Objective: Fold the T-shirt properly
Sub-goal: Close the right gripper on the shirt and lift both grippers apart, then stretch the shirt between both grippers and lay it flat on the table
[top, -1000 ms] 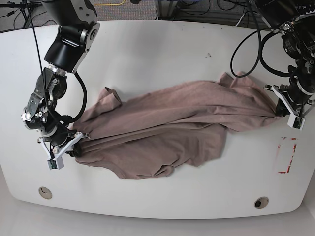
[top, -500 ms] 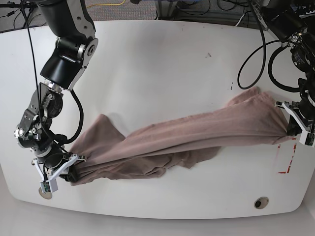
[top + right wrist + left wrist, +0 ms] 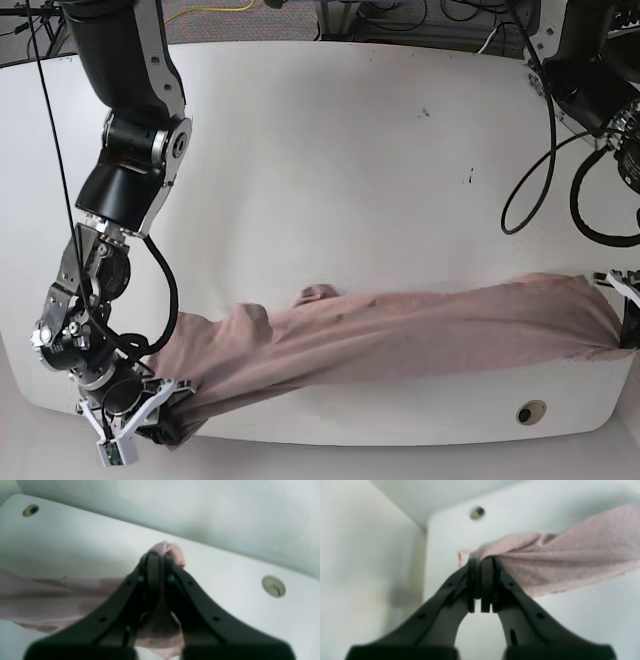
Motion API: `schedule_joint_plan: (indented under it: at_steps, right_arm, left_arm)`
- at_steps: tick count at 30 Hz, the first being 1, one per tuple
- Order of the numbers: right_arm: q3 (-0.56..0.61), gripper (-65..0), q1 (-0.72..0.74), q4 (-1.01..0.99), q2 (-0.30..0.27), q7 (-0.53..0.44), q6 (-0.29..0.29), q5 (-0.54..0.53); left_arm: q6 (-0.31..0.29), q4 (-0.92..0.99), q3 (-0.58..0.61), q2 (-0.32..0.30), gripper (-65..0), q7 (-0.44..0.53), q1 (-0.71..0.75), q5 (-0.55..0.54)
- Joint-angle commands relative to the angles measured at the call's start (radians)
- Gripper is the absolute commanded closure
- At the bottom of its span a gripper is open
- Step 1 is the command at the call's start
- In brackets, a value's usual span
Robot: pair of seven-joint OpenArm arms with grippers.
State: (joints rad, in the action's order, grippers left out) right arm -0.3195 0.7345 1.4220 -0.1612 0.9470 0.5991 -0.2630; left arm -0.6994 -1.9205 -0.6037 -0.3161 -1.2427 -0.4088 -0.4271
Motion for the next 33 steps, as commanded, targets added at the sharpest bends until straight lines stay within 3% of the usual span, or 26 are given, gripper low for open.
schedule_joint_plan:
  at_steps: [1, 9, 16, 33]
  right_arm:
    - [0.007, -0.6, 0.101, -0.013, -0.015, -0.033, -0.001, -0.014]
    - [0.009, -0.6, 0.231, -0.037, -0.033, -0.029, -0.001, -0.006]
    - [0.052, -0.6, 0.248, -0.037, -0.080, -0.027, -0.001, -0.011]
    - [-0.002, -0.6, -0.089, 0.164, -0.085, 0.039, -0.001, -0.014]
  left_arm:
    - [0.004, -0.015, 0.001, -0.035, 0.0, -0.015, -0.091, -0.022]
    - [0.039, -0.007, 0.001, -0.045, 0.0, -0.096, -0.293, -0.022]
    - [0.039, 0.034, -0.002, -0.087, 0.0, -0.098, -0.333, -0.023]
    - [0.033, 0.039, -0.017, -0.082, 0.0, -0.098, -0.066, -0.031]
